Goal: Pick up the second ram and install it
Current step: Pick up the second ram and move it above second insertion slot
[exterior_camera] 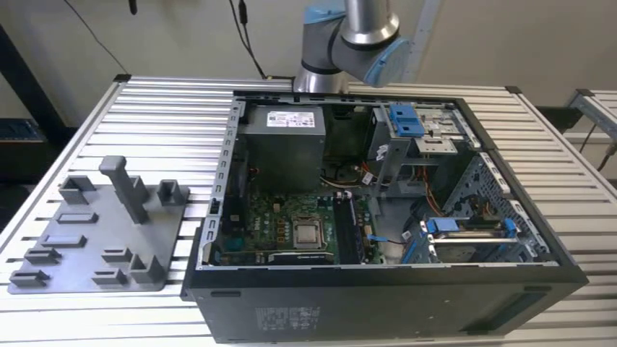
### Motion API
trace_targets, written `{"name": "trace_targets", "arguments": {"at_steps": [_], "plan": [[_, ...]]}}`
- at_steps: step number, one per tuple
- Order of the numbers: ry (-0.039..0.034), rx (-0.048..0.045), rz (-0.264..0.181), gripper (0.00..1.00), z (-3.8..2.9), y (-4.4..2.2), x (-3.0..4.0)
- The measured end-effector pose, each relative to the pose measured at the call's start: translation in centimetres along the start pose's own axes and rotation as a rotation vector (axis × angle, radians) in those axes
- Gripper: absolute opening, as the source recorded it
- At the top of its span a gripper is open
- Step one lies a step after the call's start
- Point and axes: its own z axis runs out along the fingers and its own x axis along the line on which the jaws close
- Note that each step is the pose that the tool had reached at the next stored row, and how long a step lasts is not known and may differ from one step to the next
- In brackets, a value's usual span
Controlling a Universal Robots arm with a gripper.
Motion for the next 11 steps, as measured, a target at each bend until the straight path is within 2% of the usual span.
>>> {"name": "trace_targets", "arguments": {"at_steps": [6, 11], "plan": [[-0.0001, 0.0000, 0.000, 0.14, 0.02, -1.23, 0.01], [-0.0001, -0.0002, 0.000, 0.14, 0.04, -2.68, 0.02]]}}
